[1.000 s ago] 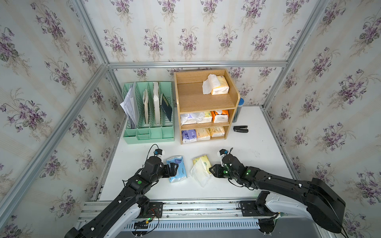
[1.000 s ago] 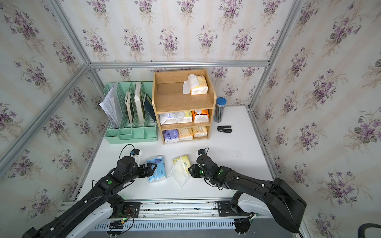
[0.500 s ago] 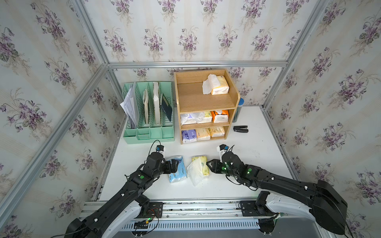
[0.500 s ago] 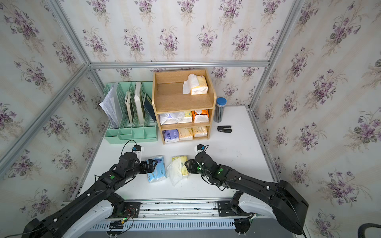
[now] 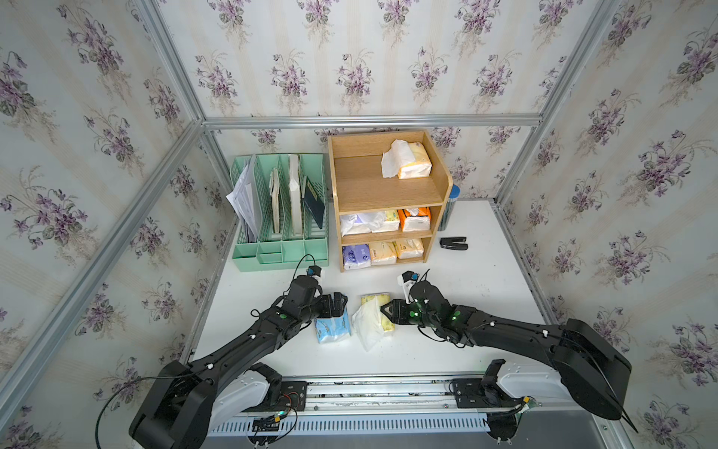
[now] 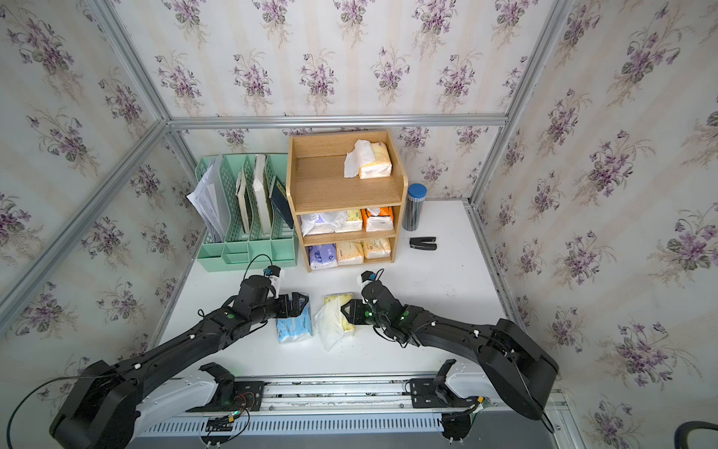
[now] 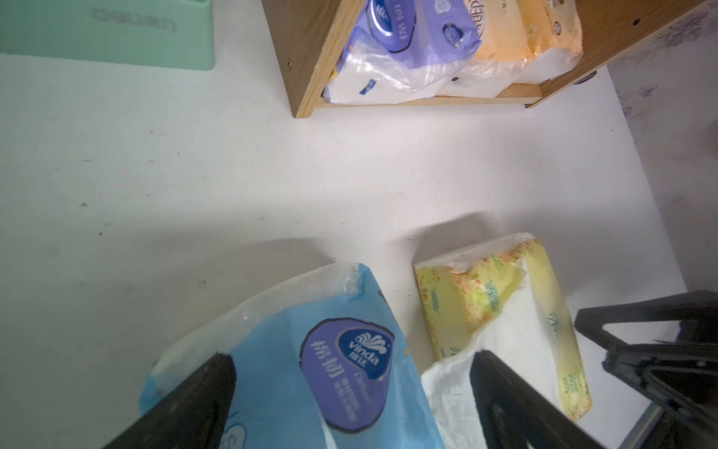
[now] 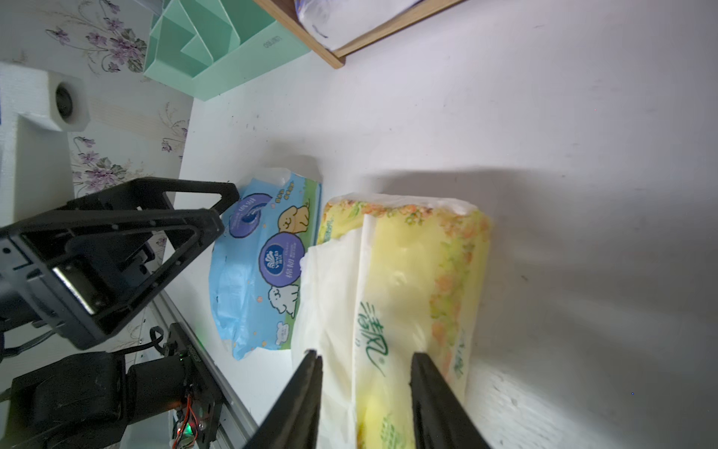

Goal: Remove the tissue boxes from the shelf
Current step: Adjust the box of tissues at the center of the board, then pick up a box of tissues from the shelf.

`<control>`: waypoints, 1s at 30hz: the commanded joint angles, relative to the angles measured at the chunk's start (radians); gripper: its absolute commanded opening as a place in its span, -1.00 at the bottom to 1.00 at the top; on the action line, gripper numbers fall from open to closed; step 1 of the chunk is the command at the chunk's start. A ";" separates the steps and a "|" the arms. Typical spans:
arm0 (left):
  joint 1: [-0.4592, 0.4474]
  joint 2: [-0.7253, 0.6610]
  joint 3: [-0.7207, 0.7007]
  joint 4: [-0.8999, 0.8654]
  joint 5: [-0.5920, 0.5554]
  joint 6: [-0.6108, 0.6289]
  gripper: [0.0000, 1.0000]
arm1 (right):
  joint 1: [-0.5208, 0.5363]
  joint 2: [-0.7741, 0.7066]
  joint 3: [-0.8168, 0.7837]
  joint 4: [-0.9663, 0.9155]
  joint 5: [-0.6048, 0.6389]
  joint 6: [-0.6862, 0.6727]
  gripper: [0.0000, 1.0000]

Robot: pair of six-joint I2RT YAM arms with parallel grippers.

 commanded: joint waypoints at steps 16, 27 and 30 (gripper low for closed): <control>-0.003 -0.233 0.302 -0.322 -0.115 0.154 0.98 | -0.026 -0.015 0.383 -0.295 0.172 -0.156 0.13; -0.003 0.107 0.610 -0.209 -0.041 0.229 0.98 | -0.133 0.069 0.952 -0.433 0.408 -0.255 0.34; -0.002 0.166 0.644 -0.183 -0.020 0.227 0.98 | -0.191 0.138 1.040 -0.425 0.446 -0.230 0.40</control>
